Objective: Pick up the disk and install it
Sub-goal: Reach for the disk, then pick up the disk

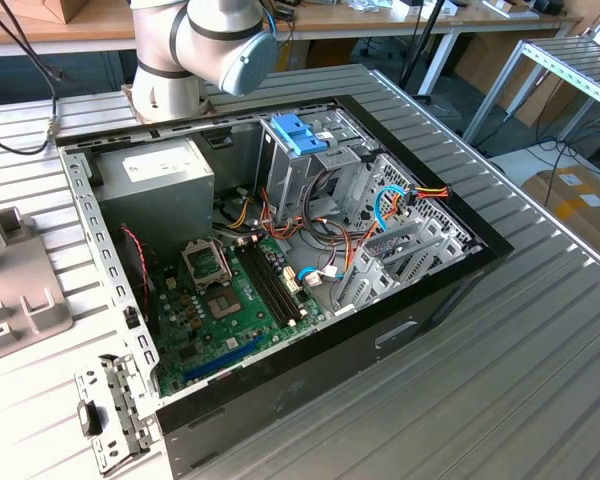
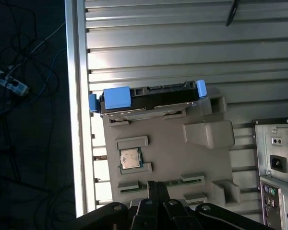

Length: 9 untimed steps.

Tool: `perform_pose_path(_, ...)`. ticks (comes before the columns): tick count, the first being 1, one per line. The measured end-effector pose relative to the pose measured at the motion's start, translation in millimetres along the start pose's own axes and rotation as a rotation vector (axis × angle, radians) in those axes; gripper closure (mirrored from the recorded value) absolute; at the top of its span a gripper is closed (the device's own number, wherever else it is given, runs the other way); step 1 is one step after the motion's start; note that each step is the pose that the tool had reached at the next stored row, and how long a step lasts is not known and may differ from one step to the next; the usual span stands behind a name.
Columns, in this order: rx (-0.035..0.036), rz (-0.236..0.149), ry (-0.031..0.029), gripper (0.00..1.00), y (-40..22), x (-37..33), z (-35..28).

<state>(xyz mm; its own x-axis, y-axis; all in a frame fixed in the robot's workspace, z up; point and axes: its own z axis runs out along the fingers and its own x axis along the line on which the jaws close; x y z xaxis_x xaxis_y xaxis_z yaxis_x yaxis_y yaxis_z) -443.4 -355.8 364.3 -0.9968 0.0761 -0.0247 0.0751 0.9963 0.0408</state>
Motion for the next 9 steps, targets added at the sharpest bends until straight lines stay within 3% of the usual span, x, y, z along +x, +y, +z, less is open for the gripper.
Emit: perform_pose_path(9,-0.0001,-0.002,0.0001,0.89,0.4,-0.3,0.1)
